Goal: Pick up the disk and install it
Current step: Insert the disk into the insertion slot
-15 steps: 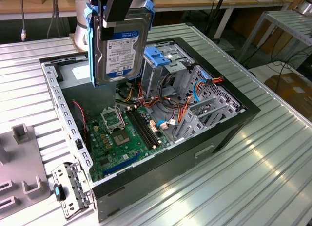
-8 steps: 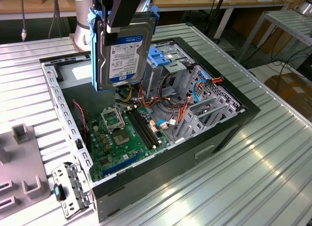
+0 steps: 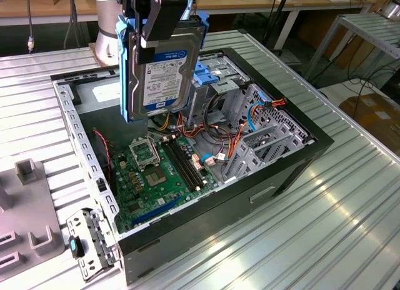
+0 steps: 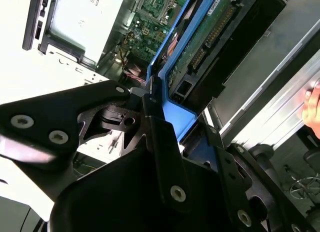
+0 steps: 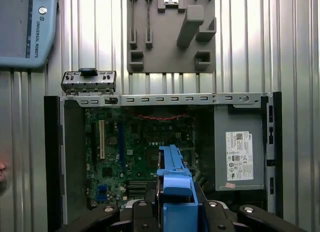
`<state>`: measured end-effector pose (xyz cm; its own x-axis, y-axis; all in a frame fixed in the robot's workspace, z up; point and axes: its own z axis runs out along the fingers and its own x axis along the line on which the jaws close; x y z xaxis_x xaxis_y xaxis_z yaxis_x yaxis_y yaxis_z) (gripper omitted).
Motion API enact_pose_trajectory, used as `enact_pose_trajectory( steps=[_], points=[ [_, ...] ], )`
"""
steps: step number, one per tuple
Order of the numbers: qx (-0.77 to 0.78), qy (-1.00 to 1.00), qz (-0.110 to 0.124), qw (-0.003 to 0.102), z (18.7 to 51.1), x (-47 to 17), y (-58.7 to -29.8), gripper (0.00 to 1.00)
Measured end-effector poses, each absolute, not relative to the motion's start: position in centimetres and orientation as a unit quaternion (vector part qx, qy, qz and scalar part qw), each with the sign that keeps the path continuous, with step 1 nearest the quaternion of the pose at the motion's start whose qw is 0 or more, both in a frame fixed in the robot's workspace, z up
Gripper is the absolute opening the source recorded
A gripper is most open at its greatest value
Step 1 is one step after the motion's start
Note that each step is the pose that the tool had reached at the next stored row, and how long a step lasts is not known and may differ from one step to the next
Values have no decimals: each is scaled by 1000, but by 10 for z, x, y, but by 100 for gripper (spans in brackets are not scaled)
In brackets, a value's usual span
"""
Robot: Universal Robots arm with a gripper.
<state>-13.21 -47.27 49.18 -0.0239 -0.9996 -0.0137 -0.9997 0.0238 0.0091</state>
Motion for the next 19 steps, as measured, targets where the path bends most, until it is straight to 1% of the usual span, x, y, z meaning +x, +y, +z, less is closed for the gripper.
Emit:
enact_pose_trajectory(
  steps=[14, 19],
  points=[
    [-699, 715, 8, 2, 492, -131, -498, 37],
    [-699, 715, 8, 2, 491, -119, -502, 37]
  ],
)
